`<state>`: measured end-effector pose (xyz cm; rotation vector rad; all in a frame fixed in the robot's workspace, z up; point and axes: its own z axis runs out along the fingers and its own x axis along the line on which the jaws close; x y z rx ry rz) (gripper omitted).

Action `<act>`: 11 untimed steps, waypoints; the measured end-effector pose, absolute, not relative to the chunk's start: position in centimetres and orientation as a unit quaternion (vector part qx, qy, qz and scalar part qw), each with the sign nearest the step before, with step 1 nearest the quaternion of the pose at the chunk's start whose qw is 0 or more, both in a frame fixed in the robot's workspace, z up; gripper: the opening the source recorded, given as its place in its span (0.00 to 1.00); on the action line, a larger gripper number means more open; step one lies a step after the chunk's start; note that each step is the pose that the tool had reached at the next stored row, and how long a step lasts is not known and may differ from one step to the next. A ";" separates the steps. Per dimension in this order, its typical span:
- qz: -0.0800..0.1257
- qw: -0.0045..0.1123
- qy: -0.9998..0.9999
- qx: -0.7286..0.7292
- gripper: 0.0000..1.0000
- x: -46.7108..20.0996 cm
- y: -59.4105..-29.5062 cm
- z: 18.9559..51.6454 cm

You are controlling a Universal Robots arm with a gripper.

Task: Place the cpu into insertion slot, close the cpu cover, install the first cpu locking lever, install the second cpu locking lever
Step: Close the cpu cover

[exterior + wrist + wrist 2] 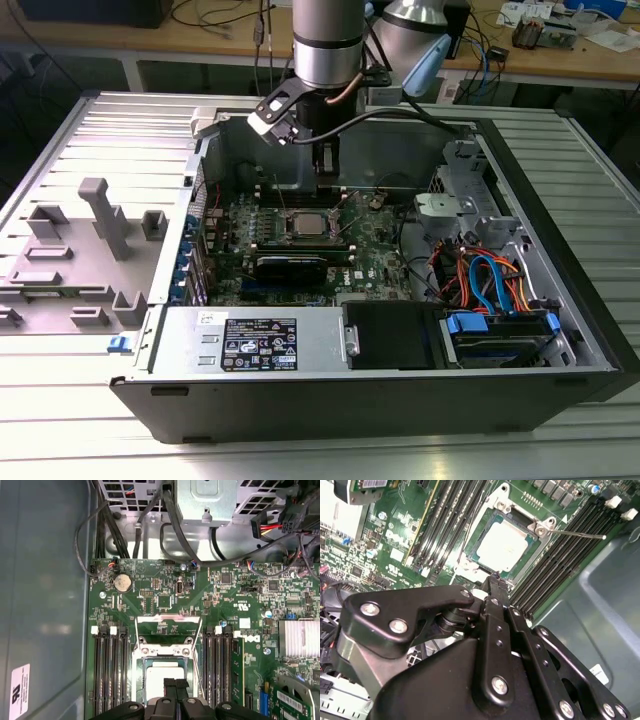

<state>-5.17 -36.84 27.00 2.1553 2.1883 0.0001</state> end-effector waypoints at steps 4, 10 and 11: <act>0.000 0.035 0.712 0.701 0.11 -5.2 -36.8 27.0; 0.000 0.035 0.712 0.701 0.11 -5.1 -36.8 27.0; 0.000 0.035 0.712 0.701 0.11 -5.1 -36.8 27.0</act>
